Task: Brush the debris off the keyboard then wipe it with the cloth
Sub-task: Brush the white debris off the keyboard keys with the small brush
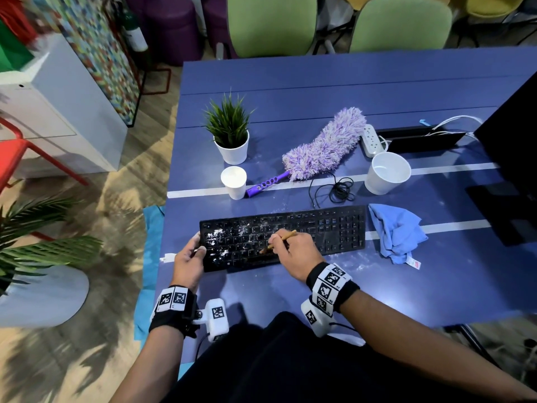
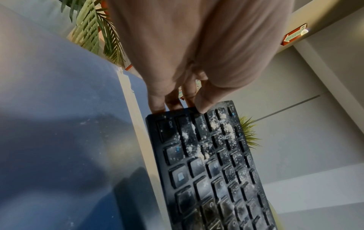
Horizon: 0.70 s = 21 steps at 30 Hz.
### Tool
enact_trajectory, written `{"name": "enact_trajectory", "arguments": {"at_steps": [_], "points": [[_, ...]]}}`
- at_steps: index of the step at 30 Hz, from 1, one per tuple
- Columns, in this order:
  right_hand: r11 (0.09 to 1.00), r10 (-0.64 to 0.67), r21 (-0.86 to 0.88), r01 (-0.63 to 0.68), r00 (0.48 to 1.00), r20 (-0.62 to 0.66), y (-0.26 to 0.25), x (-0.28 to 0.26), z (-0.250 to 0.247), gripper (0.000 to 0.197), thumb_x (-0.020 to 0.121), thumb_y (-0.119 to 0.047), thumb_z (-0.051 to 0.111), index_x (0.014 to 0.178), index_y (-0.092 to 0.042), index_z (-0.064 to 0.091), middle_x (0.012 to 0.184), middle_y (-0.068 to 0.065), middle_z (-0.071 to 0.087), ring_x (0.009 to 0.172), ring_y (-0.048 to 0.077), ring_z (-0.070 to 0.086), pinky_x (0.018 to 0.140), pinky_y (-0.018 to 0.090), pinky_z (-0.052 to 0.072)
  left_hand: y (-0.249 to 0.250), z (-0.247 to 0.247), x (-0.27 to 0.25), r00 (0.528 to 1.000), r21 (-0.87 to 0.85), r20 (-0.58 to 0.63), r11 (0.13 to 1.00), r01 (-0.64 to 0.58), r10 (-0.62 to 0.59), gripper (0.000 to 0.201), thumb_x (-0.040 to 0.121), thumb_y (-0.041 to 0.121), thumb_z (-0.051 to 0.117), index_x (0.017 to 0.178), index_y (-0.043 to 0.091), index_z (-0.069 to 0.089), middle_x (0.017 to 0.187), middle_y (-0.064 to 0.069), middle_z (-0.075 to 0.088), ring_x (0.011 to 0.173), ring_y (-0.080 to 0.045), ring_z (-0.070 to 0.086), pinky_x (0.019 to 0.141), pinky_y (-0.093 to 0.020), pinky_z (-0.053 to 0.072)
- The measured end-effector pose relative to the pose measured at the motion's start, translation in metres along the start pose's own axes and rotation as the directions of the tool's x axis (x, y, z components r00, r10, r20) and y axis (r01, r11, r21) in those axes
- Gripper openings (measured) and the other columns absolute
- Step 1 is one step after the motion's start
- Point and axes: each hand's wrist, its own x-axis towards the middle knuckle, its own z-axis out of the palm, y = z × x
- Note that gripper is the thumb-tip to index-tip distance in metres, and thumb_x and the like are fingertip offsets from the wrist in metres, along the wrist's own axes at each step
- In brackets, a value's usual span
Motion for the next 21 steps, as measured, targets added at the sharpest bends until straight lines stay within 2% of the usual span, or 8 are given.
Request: {"name": "enact_trajectory", "arguments": {"at_steps": [3, 5, 7, 9, 12, 16, 19, 21], "points": [[0.999, -0.026, 0.036, 0.026, 1.0, -0.004, -0.008, 0.006, -0.001, 0.045, 0.099, -0.045, 0.03, 0.092, -0.018, 0.065, 0.077, 0.001, 0.071, 0.073, 0.02, 0.065, 0.073, 0.031, 0.051, 0.001, -0.002, 0.002, 1.0, 0.0, -0.007, 1.0, 0.0, 0.0, 0.046, 0.095, -0.014, 0.041, 0.138, 0.001, 0.052, 0.134, -0.015, 0.06, 0.12, -0.022, 0.055, 0.116, -0.05, 0.034], [0.992, -0.076, 0.102, 0.067, 0.993, 0.086, -0.016, 0.007, -0.002, 0.036, 0.102, -0.036, 0.039, 0.097, -0.017, 0.07, 0.082, -0.001, 0.072, 0.074, 0.014, 0.066, 0.075, 0.025, 0.051, 0.002, -0.002, -0.001, 1.0, -0.009, -0.005, 1.0, -0.003, 0.003, 0.046, 0.095, -0.014, 0.04, 0.136, 0.001, 0.053, 0.129, -0.013, 0.062, 0.116, -0.021, 0.056, 0.115, -0.049, 0.035], [0.981, -0.1, 0.181, 0.071, 0.983, 0.154, -0.02, 0.007, -0.001, 0.031, 0.102, -0.032, 0.045, 0.105, -0.016, 0.071, 0.089, 0.0, 0.075, 0.083, 0.012, 0.069, 0.083, 0.022, 0.053, 0.002, -0.002, -0.001, 1.0, -0.018, 0.002, 1.0, -0.01, 0.01, 0.045, 0.095, -0.015, 0.04, 0.135, 0.002, 0.053, 0.126, -0.012, 0.062, 0.115, -0.021, 0.056, 0.115, -0.049, 0.035], [0.978, -0.084, 0.199, 0.056, 0.988, 0.132, -0.017, 0.006, 0.001, 0.033, 0.101, -0.034, 0.044, 0.106, -0.018, 0.072, 0.089, 0.001, 0.076, 0.084, 0.014, 0.071, 0.085, 0.028, 0.055, 0.001, -0.001, -0.002, 1.0, -0.017, 0.01, 1.0, -0.024, 0.024, 0.046, 0.095, -0.015, 0.04, 0.134, 0.004, 0.055, 0.126, -0.012, 0.063, 0.116, -0.022, 0.057, 0.115, -0.049, 0.035], [0.988, -0.048, 0.151, 0.034, 0.995, 0.092, -0.013, 0.007, -0.001, 0.043, 0.097, -0.044, 0.038, 0.1, -0.018, 0.072, 0.08, 0.004, 0.074, 0.077, 0.019, 0.07, 0.08, 0.037, 0.056, 0.002, 0.003, -0.001, 0.999, -0.018, 0.02, 0.999, -0.036, 0.037, 0.046, 0.095, -0.015, 0.04, 0.133, 0.005, 0.056, 0.123, -0.009, 0.065, 0.116, -0.021, 0.057, 0.115, -0.048, 0.036], [0.971, -0.094, 0.225, 0.081, 0.994, 0.05, -0.019, 0.011, -0.002, 0.035, 0.098, -0.038, 0.042, 0.099, -0.019, 0.071, 0.084, -0.001, 0.075, 0.08, 0.017, 0.07, 0.079, 0.037, 0.056, 0.0, 0.002, -0.004, 0.997, -0.01, 0.065, 0.999, -0.043, 0.043, 0.048, 0.094, -0.015, 0.04, 0.124, 0.014, 0.061, 0.11, 0.005, 0.073, 0.111, -0.021, 0.06, 0.109, -0.045, 0.041], [0.992, -0.083, 0.107, 0.073, 0.992, 0.094, -0.018, 0.012, -0.002, 0.04, 0.099, -0.04, 0.037, 0.098, -0.017, 0.07, 0.083, 0.003, 0.074, 0.079, 0.02, 0.069, 0.079, 0.036, 0.055, -0.005, 0.004, -0.003, 0.998, 0.022, 0.066, 1.0, -0.017, 0.015, 0.048, 0.092, -0.015, 0.04, 0.123, 0.014, 0.062, 0.112, -0.004, 0.071, 0.108, -0.024, 0.062, 0.109, -0.051, 0.041], [0.99, -0.073, 0.134, 0.053, 0.986, 0.147, -0.017, 0.008, 0.0, 0.036, 0.1, -0.037, 0.041, 0.098, -0.015, 0.07, 0.083, 0.003, 0.074, 0.08, 0.02, 0.069, 0.081, 0.037, 0.055, -0.008, 0.006, -0.004, 0.998, 0.031, 0.067, 1.0, 0.003, -0.005, 0.046, 0.092, -0.015, 0.039, 0.124, 0.011, 0.061, 0.114, -0.01, 0.07, 0.106, -0.025, 0.062, 0.109, -0.055, 0.041]]}}
